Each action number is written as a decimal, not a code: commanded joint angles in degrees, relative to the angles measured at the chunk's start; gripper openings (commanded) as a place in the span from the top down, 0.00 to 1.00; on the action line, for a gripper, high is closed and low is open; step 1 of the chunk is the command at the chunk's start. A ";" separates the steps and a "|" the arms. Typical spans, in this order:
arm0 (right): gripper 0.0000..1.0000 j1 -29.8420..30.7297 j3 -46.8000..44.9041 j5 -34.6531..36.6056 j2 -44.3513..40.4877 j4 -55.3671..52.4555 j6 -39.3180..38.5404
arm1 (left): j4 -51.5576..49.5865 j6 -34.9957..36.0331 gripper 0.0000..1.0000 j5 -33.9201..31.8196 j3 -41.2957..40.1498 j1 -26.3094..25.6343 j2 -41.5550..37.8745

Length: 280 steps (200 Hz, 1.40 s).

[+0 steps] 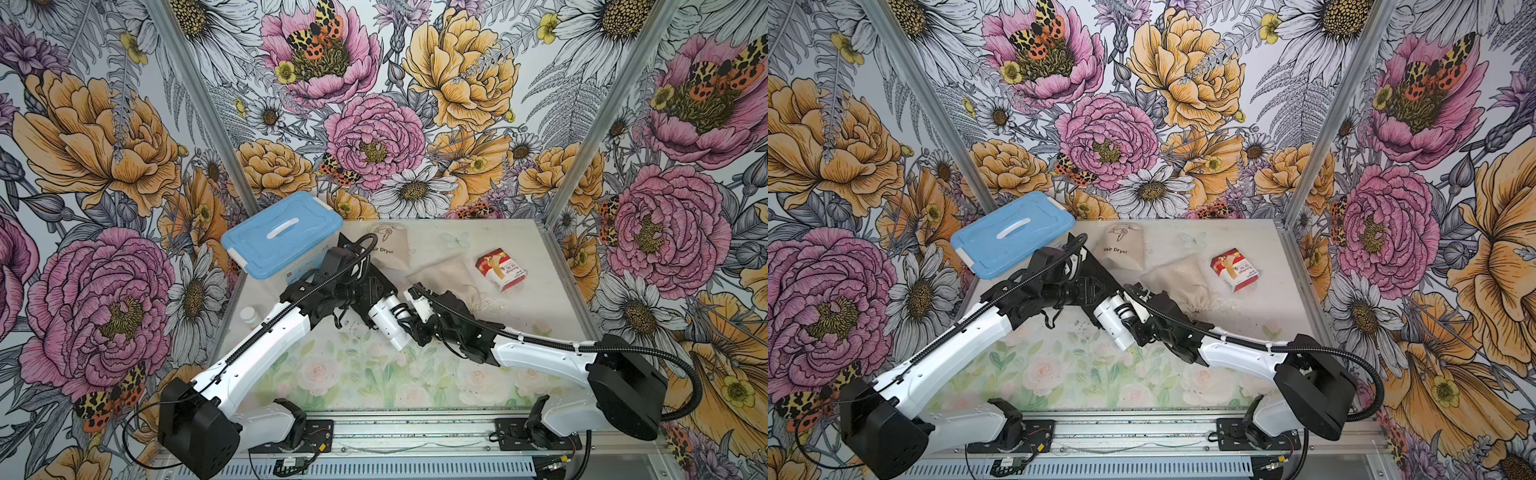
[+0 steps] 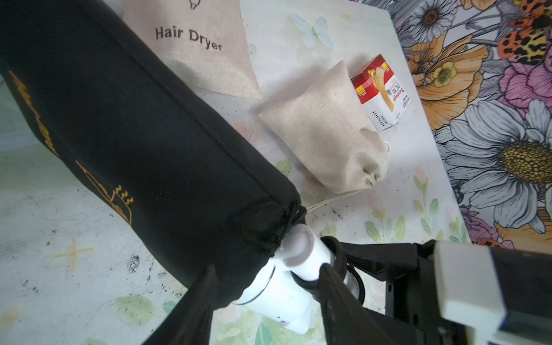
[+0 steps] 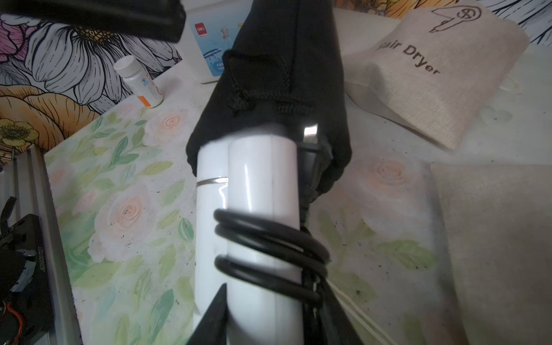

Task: Pack away hair dryers
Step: Place the hair dryer in the drawstring bag.

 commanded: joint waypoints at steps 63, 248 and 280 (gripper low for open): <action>0.94 -0.69 0.68 -1.81 -0.81 6.37 1.60 | -0.91 5.98 0.42 -8.71 2.88 -5.11 7.22; 0.95 -0.96 -0.29 -1.81 -2.81 7.02 2.24 | -3.68 10.04 0.72 -13.41 5.71 -5.15 10.46; 0.94 -1.01 -0.41 -2.15 -2.39 7.40 2.49 | -3.61 10.10 0.94 -13.10 7.51 -5.81 11.87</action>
